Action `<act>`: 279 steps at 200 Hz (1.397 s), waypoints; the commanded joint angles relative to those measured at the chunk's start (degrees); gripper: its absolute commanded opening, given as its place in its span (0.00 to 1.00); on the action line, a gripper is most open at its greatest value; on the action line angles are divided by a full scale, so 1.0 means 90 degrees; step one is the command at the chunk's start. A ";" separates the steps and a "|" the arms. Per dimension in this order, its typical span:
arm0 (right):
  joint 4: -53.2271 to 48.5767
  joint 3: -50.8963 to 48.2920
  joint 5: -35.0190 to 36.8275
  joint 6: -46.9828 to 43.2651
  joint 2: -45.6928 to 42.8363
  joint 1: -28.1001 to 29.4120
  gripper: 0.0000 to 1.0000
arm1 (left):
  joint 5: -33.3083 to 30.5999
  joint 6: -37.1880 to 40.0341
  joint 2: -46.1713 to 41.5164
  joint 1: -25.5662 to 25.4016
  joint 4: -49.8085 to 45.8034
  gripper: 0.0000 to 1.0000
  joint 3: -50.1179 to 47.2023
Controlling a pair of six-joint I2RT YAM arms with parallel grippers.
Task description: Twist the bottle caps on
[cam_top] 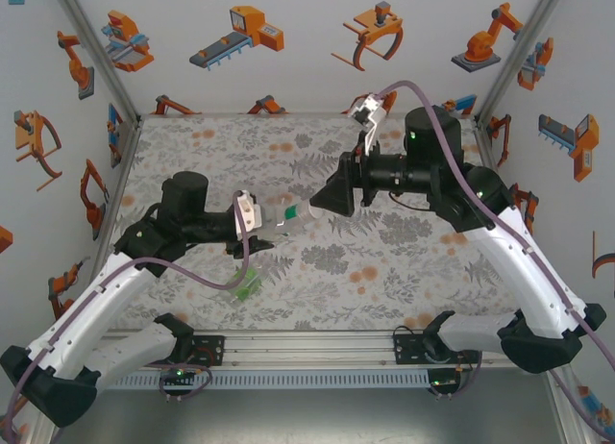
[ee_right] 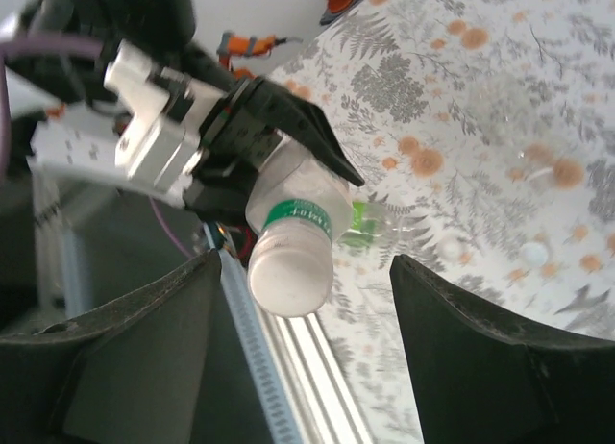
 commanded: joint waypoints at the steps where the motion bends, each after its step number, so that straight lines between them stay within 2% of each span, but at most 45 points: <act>1: -0.0261 0.0023 -0.1354 -0.2630 -0.0125 0.0028 0.65 | 0.0251 -0.0003 -0.0082 -0.0018 0.0053 0.00 0.0130; 27: -0.0113 -0.0253 -0.1658 -0.4063 -0.0272 0.0084 0.66 | 0.0300 -0.0012 -0.0058 -0.0029 0.0043 0.00 0.0130; 59: -0.0188 -0.0232 -0.1615 -0.4528 -0.0012 0.0103 0.63 | 0.0326 -0.0047 -0.0038 -0.0029 0.0043 0.00 0.0130; 164: -0.0093 -0.0487 -0.1508 -0.4625 0.0162 0.0272 0.46 | 0.0318 -0.0042 0.0007 -0.0027 0.0043 0.00 0.0138; 185: -0.0159 -0.0475 -0.1517 -0.4598 0.0158 0.0269 0.46 | 0.0314 -0.0040 0.0008 -0.0028 0.0043 0.00 0.0130; 214: -0.0155 -0.0516 -0.1424 -0.4539 0.0112 0.0284 0.54 | 0.0313 -0.0042 0.0009 -0.0029 0.0042 0.00 0.0108; 279: -0.0107 -0.0484 -0.1441 -0.4353 0.0040 0.0289 0.53 | 0.0289 -0.0042 0.0027 -0.0027 0.0024 0.00 0.0081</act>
